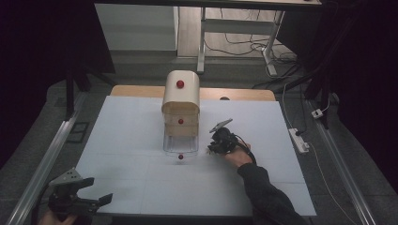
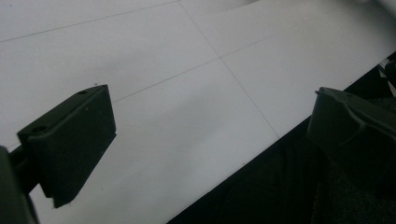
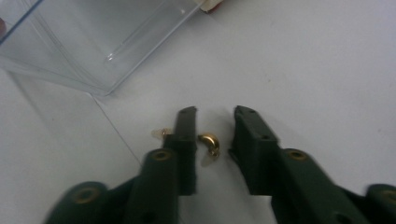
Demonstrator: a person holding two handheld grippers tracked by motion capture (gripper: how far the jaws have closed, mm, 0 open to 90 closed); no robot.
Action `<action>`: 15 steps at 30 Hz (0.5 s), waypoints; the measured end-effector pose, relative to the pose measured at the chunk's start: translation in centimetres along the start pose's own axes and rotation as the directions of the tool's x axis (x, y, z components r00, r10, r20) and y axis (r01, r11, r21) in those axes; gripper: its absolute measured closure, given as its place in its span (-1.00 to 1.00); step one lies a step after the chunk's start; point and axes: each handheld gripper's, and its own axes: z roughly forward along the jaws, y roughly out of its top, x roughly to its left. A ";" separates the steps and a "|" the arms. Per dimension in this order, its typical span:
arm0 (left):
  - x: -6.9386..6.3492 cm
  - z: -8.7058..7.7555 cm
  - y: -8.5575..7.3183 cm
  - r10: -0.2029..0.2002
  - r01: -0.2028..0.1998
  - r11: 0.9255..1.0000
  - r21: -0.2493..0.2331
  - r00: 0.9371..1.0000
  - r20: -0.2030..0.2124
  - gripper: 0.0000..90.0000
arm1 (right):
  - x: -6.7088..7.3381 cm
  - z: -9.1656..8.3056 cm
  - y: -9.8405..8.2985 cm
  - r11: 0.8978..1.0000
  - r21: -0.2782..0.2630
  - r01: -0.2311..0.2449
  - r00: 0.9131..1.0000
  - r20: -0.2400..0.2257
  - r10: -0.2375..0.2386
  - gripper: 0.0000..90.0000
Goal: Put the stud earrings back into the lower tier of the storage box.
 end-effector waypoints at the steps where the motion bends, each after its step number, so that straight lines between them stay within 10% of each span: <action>1: 0.0 0.0 0.0 0.001 -0.001 1.000 0.000 1.000 0.000 -0.98 | 0.1 0.0 0.0 1.000 0.004 0.015 1.000 0.002 -0.015 0.86; 15: 0.0 0.0 0.0 0.003 -0.003 1.000 0.000 1.000 -0.002 -0.98 | -0.3 -1.1 0.2 0.999 -0.038 -0.037 0.999 -0.018 0.036 0.88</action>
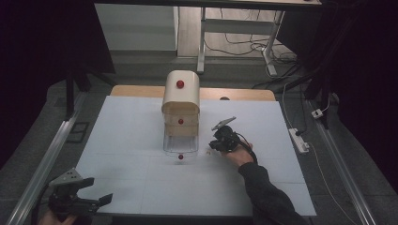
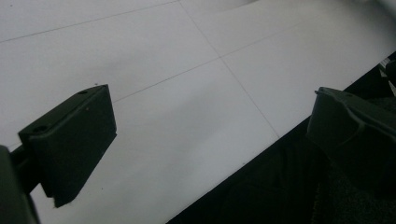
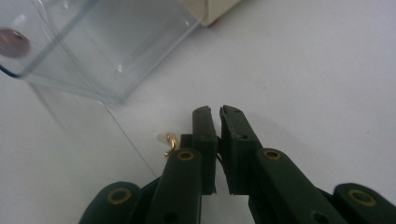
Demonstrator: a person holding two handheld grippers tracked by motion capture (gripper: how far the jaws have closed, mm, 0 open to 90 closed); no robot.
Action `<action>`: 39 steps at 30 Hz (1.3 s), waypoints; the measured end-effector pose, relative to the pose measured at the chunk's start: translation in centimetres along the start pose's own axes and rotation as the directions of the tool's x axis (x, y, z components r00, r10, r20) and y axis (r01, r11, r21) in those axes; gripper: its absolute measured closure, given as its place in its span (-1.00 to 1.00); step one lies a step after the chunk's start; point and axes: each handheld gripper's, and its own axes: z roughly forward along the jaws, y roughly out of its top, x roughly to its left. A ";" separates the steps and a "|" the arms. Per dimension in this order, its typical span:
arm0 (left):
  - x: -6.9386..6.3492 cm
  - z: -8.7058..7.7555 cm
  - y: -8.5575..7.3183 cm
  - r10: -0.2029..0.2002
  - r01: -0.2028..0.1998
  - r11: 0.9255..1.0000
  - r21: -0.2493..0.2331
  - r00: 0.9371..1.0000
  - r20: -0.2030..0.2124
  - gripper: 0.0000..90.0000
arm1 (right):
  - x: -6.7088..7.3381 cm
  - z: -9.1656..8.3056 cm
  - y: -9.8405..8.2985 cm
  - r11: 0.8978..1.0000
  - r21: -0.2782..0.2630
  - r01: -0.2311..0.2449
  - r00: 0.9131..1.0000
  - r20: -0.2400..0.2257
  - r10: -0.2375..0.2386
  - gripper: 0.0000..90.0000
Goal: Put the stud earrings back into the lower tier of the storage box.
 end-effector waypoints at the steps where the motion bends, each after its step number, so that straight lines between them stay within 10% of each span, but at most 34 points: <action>1: 0.0 0.0 0.0 0.001 -0.001 1.000 -0.001 1.000 0.000 -0.98 | 0.1 -0.5 0.2 1.000 -0.020 -0.009 1.000 -0.005 0.009 0.88; 24: -0.1 0.0 0.0 0.006 -0.006 1.000 0.005 1.000 -0.003 -0.98 | 3.3 -4.8 3.5 0.977 -0.208 -0.033 0.991 -0.130 0.006 0.89; 39: -0.1 0.1 0.0 0.006 -0.006 1.000 0.009 1.000 -0.002 -0.97 | 5.7 -2.1 4.6 0.983 -0.182 0.021 0.991 -0.123 -0.044 0.87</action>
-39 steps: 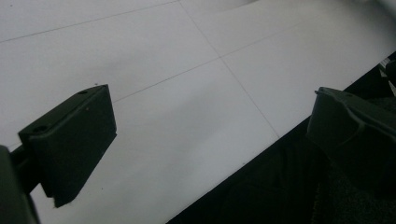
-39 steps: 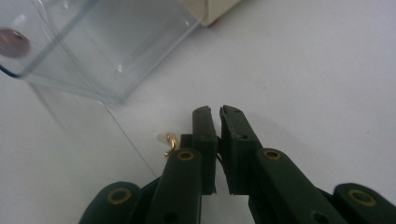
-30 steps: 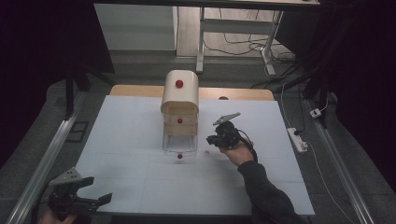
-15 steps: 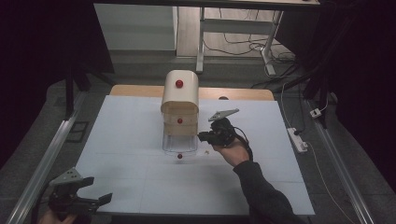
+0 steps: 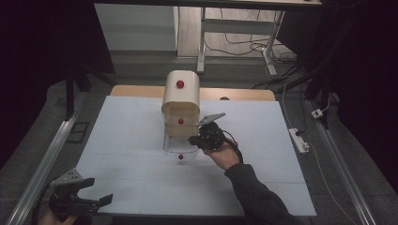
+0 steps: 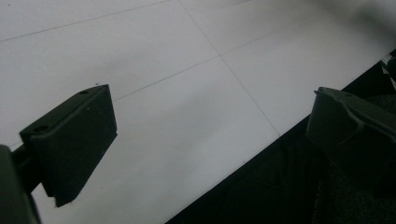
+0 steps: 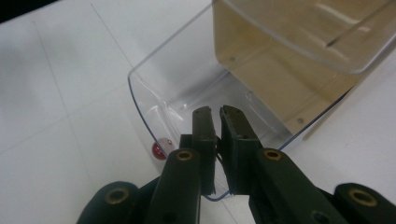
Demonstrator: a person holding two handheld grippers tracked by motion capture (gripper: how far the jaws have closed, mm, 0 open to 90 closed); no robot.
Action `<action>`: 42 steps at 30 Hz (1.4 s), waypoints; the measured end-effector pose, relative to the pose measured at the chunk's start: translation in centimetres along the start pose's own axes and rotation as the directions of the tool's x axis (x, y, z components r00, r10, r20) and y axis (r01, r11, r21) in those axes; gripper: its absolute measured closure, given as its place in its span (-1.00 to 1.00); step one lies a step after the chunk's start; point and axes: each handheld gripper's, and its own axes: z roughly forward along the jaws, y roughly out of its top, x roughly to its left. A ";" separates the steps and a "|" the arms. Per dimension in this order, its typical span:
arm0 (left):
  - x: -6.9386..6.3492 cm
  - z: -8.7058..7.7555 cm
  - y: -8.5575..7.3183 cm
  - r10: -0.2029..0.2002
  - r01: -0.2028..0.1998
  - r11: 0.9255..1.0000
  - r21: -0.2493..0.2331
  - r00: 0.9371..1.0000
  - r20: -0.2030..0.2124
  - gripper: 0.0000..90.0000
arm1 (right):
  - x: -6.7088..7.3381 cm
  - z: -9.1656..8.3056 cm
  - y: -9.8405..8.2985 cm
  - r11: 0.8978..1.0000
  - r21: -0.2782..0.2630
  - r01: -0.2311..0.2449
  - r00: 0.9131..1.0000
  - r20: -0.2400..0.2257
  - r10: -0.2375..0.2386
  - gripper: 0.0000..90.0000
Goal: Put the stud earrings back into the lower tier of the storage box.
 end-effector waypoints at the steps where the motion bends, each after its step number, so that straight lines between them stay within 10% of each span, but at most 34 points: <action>1: 0.0 0.0 0.0 0.000 0.000 1.000 0.000 1.000 0.000 -0.97 | 0.0 0.3 -0.2 1.000 0.007 0.001 1.000 0.004 -0.001 0.86; 27: 0.0 0.0 0.0 0.006 -0.006 1.000 0.001 1.000 0.000 -0.97 | -3.2 -2.0 -1.7 0.998 0.028 -0.057 0.984 0.168 0.052 -0.96; 42: 0.0 0.0 0.0 0.004 -0.004 1.000 0.002 1.000 0.001 -0.97 | -5.4 0.8 -5.3 0.985 0.153 -0.079 0.982 0.184 0.050 -1.00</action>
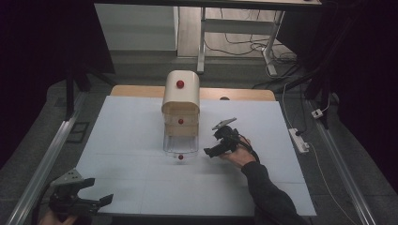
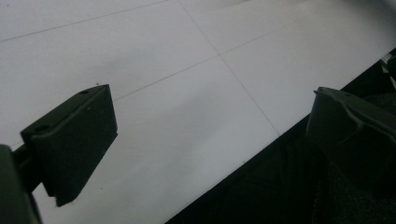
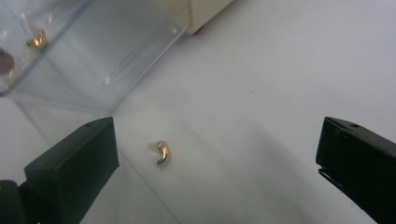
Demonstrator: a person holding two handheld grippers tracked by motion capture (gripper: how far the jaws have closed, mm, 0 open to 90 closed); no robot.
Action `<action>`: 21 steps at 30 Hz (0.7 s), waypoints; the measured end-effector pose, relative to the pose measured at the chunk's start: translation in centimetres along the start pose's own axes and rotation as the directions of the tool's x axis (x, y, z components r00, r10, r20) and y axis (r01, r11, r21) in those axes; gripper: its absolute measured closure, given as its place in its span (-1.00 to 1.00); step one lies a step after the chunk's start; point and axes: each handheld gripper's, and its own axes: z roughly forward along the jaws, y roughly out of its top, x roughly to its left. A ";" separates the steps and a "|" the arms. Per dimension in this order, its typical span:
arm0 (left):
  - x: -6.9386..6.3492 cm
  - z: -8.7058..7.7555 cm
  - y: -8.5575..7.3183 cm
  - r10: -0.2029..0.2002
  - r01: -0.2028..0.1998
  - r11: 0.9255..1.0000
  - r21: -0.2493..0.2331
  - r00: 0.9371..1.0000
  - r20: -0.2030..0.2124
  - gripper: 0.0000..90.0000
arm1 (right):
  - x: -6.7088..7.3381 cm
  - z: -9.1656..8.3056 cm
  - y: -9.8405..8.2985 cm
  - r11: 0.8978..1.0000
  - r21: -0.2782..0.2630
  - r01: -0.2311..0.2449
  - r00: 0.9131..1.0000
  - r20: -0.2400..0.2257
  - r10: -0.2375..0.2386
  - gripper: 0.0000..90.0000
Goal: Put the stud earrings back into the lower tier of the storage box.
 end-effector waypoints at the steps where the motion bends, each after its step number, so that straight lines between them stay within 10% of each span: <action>1: 0.0 0.0 0.0 0.000 0.000 1.000 0.000 1.000 0.000 -0.97 | 0.0 0.2 -0.1 1.000 0.011 0.007 1.000 -0.003 -0.007 -1.00; 9: 0.0 0.0 0.0 0.002 -0.002 1.000 0.000 1.000 0.000 -0.96 | 0.6 1.1 -0.5 0.996 0.058 0.073 0.997 -0.019 -0.072 -0.37; 17: -0.1 0.0 0.0 0.004 -0.004 1.000 0.006 1.000 -0.004 -0.96 | 1.5 0.7 0.0 0.986 0.083 0.142 0.986 -0.098 -0.134 0.84; 21: -0.1 0.1 0.0 0.002 -0.002 1.000 0.006 1.000 -0.005 -0.96 | 1.4 0.7 0.1 0.988 0.091 0.121 0.988 -0.105 -0.111 0.86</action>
